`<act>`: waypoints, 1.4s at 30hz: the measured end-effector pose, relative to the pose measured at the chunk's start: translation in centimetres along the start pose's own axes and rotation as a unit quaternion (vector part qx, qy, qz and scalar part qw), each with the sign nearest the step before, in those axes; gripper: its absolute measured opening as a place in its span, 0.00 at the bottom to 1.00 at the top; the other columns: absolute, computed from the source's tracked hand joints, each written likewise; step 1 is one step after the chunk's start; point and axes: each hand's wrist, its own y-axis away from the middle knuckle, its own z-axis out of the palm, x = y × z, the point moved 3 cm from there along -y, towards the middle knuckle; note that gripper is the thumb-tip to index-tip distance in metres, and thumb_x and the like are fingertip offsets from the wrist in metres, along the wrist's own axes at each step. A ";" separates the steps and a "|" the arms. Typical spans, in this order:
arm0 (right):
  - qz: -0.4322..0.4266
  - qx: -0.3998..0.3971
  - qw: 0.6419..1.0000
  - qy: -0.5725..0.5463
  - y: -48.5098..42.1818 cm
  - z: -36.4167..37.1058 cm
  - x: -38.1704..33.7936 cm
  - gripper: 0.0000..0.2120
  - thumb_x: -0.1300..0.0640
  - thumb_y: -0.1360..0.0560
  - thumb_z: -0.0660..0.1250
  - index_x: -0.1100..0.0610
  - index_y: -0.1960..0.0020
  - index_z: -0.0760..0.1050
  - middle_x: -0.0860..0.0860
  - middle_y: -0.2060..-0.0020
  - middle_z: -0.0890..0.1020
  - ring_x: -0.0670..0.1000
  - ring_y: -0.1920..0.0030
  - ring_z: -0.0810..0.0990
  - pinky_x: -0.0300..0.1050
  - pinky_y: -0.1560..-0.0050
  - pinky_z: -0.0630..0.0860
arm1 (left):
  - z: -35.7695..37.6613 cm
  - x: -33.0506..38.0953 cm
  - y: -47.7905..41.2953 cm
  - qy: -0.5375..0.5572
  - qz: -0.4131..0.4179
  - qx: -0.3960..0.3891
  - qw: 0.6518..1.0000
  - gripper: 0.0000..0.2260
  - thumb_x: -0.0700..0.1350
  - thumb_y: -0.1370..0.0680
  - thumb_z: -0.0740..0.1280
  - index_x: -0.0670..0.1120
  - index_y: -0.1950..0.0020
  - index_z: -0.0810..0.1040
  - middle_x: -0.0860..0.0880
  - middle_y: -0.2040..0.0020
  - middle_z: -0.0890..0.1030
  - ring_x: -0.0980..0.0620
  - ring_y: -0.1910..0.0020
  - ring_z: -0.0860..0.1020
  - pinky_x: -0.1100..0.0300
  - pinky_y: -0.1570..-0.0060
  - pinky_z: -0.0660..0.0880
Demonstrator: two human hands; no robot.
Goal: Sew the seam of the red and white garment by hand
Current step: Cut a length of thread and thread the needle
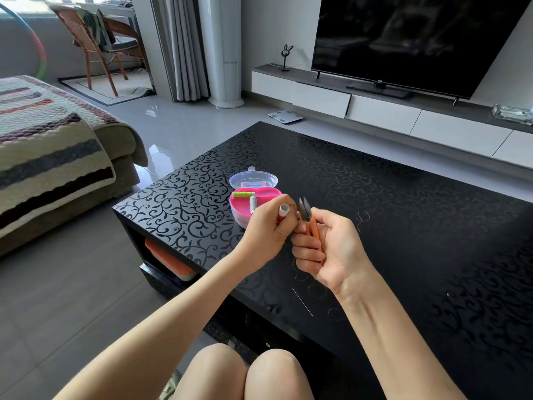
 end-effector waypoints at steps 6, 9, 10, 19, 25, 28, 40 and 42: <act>-0.091 0.084 0.986 -0.109 0.6 -5.1 -4.7 0.19 0.48 0.22 0.51 0.55 0.69 0.64 0.46 0.78 0.58 0.44 0.82 0.54 0.35 0.80 0.49 | -2.6 -2.3 0.9 0.088 -0.090 0.053 0.991 0.10 0.36 0.20 0.59 0.40 0.62 0.69 0.54 0.66 0.74 0.59 0.57 0.83 0.67 0.57 0.74; -0.078 0.136 0.987 0.023 -0.1 -5.9 -4.3 0.19 0.47 0.21 0.53 0.58 0.64 0.69 0.48 0.76 0.61 0.44 0.81 0.56 0.34 0.79 0.50 | -2.5 -2.9 0.9 0.100 -0.122 0.029 0.987 0.16 0.32 0.20 0.56 0.44 0.66 0.68 0.53 0.67 0.73 0.64 0.62 0.80 0.71 0.57 0.72; -0.078 0.148 0.983 0.071 -0.6 -5.6 -3.7 0.19 0.46 0.20 0.55 0.59 0.61 0.71 0.48 0.76 0.61 0.44 0.81 0.56 0.34 0.79 0.49 | -2.1 -2.9 0.7 0.112 -0.130 0.014 0.985 0.17 0.33 0.20 0.56 0.47 0.67 0.68 0.55 0.68 0.73 0.63 0.62 0.80 0.65 0.51 0.75; -0.232 0.084 0.894 0.374 -1.2 -2.7 -0.2 0.05 0.52 0.27 0.72 0.51 0.51 0.82 0.35 0.62 0.82 0.32 0.56 0.79 0.30 0.55 0.71 | -0.1 -2.6 -0.3 0.163 -0.191 -0.035 0.967 0.14 0.34 0.20 0.54 0.41 0.63 0.70 0.48 0.68 0.76 0.61 0.68 0.74 0.66 0.63 0.70; -0.224 0.063 0.905 0.357 -2.0 -2.1 -0.2 0.05 0.56 0.27 0.72 0.51 0.61 0.79 0.51 0.66 0.84 0.40 0.65 0.81 0.25 0.64 0.71 | -0.2 -3.2 -0.4 0.217 -0.240 -0.043 0.945 0.14 0.33 0.19 0.53 0.41 0.63 0.70 0.46 0.70 0.80 0.55 0.68 0.77 0.69 0.58 0.73; -0.183 0.082 0.913 0.356 -2.7 -2.8 0.1 0.06 0.60 0.24 0.69 0.60 0.59 0.80 0.53 0.73 0.79 0.40 0.78 0.72 0.28 0.75 0.66 | -0.3 -3.8 -0.9 0.225 -0.260 -0.039 0.938 0.15 0.33 0.19 0.52 0.41 0.64 0.69 0.41 0.68 0.77 0.52 0.67 0.76 0.67 0.53 0.73; -0.136 0.133 0.844 0.501 -4.8 -4.0 -2.3 0.09 0.64 0.28 0.67 0.70 0.63 0.78 0.52 0.77 0.74 0.45 0.78 0.68 0.37 0.73 0.64 | -1.4 -5.7 -4.1 0.102 -0.313 -0.072 0.942 0.09 0.44 0.18 0.61 0.41 0.55 0.76 0.48 0.67 0.79 0.56 0.71 0.78 0.62 0.68 0.78; -0.136 0.129 0.865 0.465 -5.1 -4.2 -3.0 0.09 0.65 0.28 0.67 0.72 0.60 0.77 0.54 0.75 0.74 0.49 0.75 0.68 0.37 0.75 0.63 | -2.1 -7.1 -6.1 -0.111 -0.259 -0.083 0.956 0.13 0.47 0.19 0.62 0.46 0.63 0.71 0.51 0.70 0.73 0.57 0.74 0.71 0.64 0.72 0.68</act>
